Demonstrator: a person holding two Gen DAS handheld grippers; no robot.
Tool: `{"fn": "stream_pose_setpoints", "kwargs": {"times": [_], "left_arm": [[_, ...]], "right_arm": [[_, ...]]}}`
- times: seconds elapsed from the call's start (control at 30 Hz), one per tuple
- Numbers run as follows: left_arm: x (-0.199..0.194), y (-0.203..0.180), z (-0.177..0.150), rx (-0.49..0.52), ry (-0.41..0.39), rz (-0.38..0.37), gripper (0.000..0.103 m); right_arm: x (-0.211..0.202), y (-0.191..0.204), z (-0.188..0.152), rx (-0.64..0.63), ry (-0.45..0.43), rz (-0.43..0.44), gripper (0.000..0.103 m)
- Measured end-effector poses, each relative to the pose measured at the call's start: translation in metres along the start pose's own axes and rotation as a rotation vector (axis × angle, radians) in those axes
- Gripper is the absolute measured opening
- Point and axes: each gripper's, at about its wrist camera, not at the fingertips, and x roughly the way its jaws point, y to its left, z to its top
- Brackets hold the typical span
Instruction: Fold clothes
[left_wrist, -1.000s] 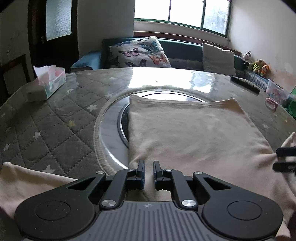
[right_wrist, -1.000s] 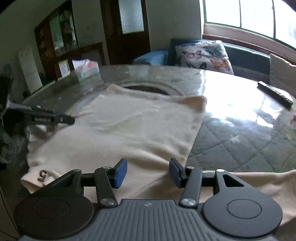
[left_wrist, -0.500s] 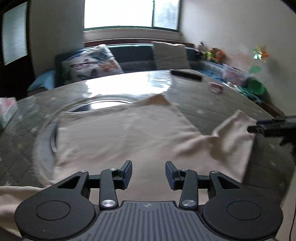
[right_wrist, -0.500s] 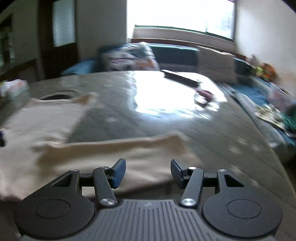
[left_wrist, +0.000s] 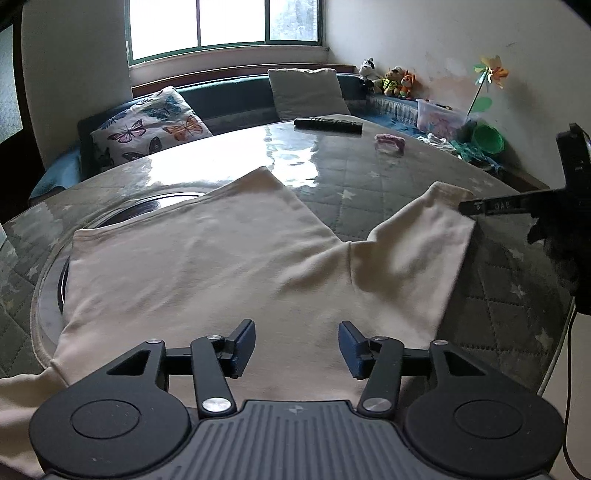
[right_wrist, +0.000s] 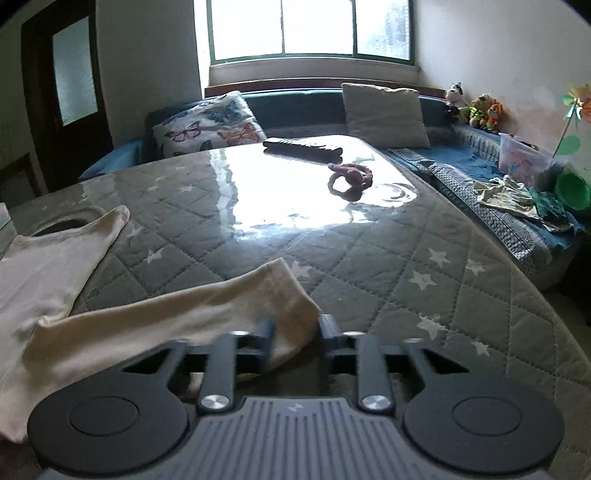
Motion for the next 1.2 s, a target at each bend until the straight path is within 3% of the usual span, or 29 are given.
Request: {"fn": "stream_pose_setpoints", "kwargs": {"times": [0.2,0.43,0.7,0.97,1.2], "left_arm": [[0.003,-0.01,-0.002,0.042,0.0,-0.004,0.054],[0.011,-0.025,-0.008,0.122,-0.004,0.016,0.055],[0.005,-0.015,0.003,0.081,-0.048,0.015,0.055],[-0.015,0.022,-0.008,0.004,-0.075,0.049,0.056],[-0.046,0.068,-0.035,-0.104,-0.104,0.121,0.057]], "right_arm": [[-0.022,-0.007,0.001,0.035,-0.054,-0.004,0.008],[-0.017,-0.017,-0.006,0.063,-0.019,-0.015,0.008],[-0.061,0.0,0.026,0.018,-0.123,0.06,0.008],[-0.121,0.08,0.071,-0.159,-0.24,0.249,0.008],[-0.133,0.187,0.082,-0.357,-0.248,0.435,0.007]]}}
